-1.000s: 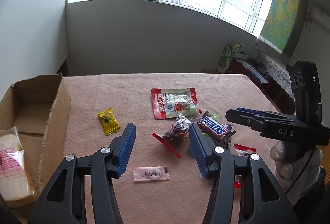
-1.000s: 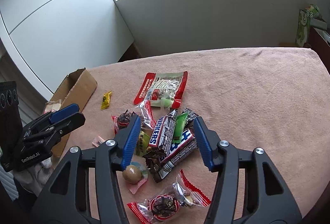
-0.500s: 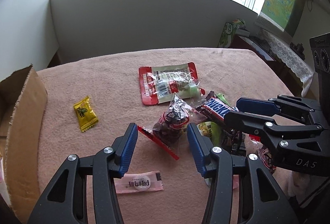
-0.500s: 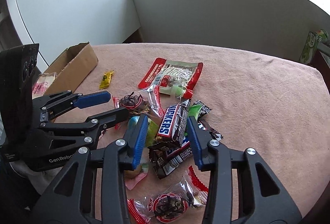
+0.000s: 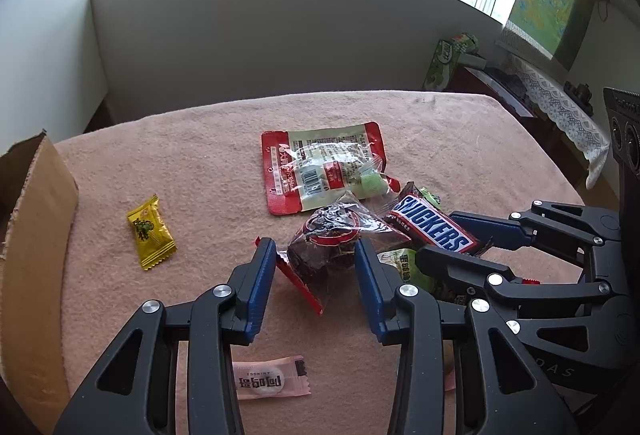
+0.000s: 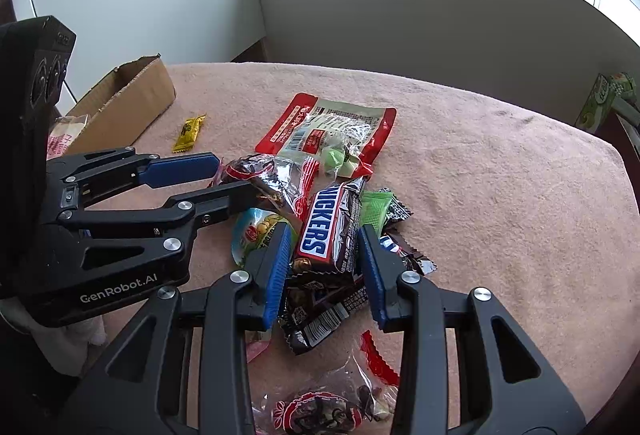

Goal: Organize snacks
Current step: 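Move the left gripper to the jerky pack while the right gripper approaches the Snickers bar, then grasp the jerky pack with the left gripper while the right gripper grasps the Snickers bar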

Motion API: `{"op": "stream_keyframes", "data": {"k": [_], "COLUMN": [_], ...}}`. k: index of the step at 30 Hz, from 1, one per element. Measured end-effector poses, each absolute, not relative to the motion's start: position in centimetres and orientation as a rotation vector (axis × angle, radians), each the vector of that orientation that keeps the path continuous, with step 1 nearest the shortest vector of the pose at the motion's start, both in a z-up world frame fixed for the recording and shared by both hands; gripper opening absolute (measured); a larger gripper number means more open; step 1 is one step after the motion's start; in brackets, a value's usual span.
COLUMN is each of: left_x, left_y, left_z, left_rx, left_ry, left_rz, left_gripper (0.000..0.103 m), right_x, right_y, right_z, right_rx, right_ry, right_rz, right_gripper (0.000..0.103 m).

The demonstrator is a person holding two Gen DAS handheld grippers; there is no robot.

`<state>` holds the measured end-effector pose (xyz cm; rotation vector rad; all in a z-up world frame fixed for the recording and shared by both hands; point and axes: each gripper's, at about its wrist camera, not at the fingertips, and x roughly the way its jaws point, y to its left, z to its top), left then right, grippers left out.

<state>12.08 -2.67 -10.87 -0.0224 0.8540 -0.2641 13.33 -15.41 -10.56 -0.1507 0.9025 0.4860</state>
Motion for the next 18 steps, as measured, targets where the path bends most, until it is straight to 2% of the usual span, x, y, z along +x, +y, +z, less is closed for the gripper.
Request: {"op": "stream_keyframes", "data": {"k": [8,13,18], "left_x": [12.6,12.5,12.2], "left_y": [-3.4,-3.6,-3.3], "left_z": [-11.1,-11.0,-11.0], "left_rx": [0.009,0.023,0.013], "left_ry": [0.851,0.840,0.835], "left_rz": [-0.263,-0.268,-0.275], "left_gripper": [0.039,0.029,0.027], "right_x": [13.1,13.3,13.4], "right_y": [-14.9,-15.4,-16.2], "right_z": [-10.6,-10.6,-10.6], "right_rx": [-0.188,-0.175,-0.146], "right_ry": [0.894,0.897,0.900], "right_rz": [0.475,0.453,0.457], "right_gripper": [0.036,0.032,0.031]}}
